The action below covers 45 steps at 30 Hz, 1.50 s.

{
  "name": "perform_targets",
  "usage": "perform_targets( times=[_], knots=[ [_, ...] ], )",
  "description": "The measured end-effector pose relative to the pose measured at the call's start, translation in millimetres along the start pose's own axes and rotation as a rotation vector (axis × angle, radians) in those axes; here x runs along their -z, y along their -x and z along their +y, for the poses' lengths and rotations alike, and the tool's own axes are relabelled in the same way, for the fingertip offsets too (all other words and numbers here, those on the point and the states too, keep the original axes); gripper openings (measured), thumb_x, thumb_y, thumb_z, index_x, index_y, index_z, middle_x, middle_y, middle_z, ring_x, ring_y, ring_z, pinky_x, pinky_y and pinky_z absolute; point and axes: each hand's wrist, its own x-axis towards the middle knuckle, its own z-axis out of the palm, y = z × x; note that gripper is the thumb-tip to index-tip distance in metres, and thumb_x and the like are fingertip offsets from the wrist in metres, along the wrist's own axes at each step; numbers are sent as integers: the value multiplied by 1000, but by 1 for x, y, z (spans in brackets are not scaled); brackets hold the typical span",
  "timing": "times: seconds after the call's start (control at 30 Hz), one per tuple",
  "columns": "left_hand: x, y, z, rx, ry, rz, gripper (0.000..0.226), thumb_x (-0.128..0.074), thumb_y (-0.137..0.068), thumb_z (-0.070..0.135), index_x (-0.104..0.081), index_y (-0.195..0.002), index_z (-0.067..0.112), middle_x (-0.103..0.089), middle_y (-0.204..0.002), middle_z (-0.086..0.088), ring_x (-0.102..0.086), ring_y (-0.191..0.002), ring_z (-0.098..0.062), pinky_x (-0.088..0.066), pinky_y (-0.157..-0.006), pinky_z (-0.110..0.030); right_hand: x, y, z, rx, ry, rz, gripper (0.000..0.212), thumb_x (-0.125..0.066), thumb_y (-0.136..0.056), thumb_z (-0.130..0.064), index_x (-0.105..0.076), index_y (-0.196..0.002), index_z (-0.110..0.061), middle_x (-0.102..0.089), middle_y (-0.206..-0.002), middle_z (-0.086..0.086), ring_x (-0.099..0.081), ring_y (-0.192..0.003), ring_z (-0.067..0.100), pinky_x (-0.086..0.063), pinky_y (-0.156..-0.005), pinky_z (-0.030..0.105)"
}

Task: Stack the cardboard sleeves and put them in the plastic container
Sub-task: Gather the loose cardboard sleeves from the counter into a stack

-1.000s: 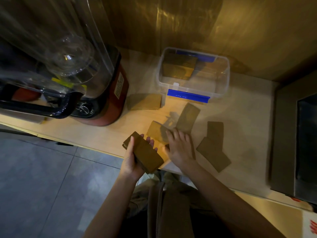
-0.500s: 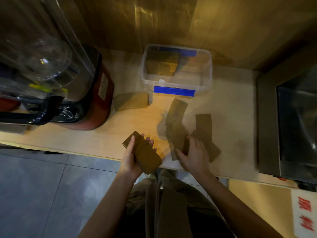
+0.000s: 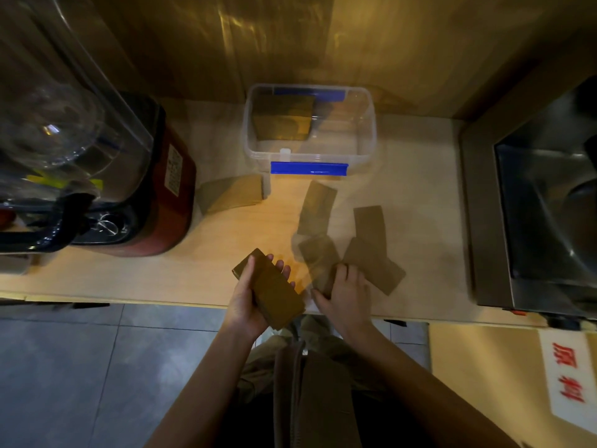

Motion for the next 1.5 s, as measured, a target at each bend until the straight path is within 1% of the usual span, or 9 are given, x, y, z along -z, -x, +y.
perform_targets(
  times=[0.3,0.5,0.67,0.8,1.0,1.23,1.3,1.4,1.5],
  knots=[
    [2,3,0,1,14,14,63,-86,-40,46,-66,-94,20,-70,-84,-1,-69,-80,-16,-45,-93,-39,1,-5,-4,-20,6,29,68,-61,-73,-55,-45,-115,-4,-53,-114,16,-51,-105,31,-45,-85,38],
    [0,1,-1,5,38,-15,69,-82,-43,52,-64,-102,20,-70,-90,-1,-69,-86,-17,-50,-89,-39,29,-6,-7,-143,-445,-86,67,-74,-61,-48,-47,-114,-17,-55,-108,2,-55,-95,17,-51,-79,35],
    [-10,0,-1,-1,47,-71,77,-79,-42,59,-63,-106,20,-72,-95,-4,-69,-89,-19,-55,-86,-39,59,12,-29,-6,-723,-54,55,-74,-59,-40,-49,-107,-27,-58,-102,-5,-55,-86,7,-44,-66,21],
    [-16,-2,-3,49,-46,-89,94,-77,-33,66,-63,-113,19,-73,-103,-11,-67,-97,-27,-49,-85,-44,64,25,-40,220,-525,8,61,-64,-58,-46,-47,-113,-24,-49,-104,-4,-51,-95,16,-47,-81,33],
    [-29,-12,-8,32,-10,-218,78,-82,-48,51,-59,-115,19,-71,-108,-5,-65,-103,-18,-50,-94,-39,61,27,-38,288,-260,16,62,-61,-65,-51,-46,-118,-22,-52,-111,4,-50,-99,21,-43,-87,35],
    [-39,-24,-12,68,-100,-127,52,-85,-46,37,-68,-93,24,-72,-88,1,-70,-82,-12,-59,-73,-34,68,23,-18,291,-340,-131,58,-64,-73,-50,-45,-123,-27,-46,-119,0,-45,-107,16,-44,-92,33],
    [-43,-26,-12,83,-90,-135,59,-89,-39,34,-68,-92,23,-73,-84,1,-70,-78,-12,-59,-72,-34,71,21,-7,255,-513,-147,46,-63,-78,-45,-51,-119,-26,-49,-115,-3,-50,-102,13,-47,-87,32],
    [-49,-27,-10,88,-78,-114,49,-83,-49,34,-65,-93,22,-74,-80,1,-71,-76,-13,-59,-70,-34,68,15,20,127,-656,101,28,-58,-84,-34,-59,-108,-19,-57,-97,-4,-55,-87,13,-45,-75,26],
    [-55,-27,-9,88,-85,-89,28,-62,-68,36,-65,-91,21,-74,-80,0,-71,-74,-13,-60,-68,-35,49,0,57,11,-284,214,40,-59,-81,-24,-54,-120,-14,-60,-117,8,-54,-109,25,-42,-89,32]
  ],
)
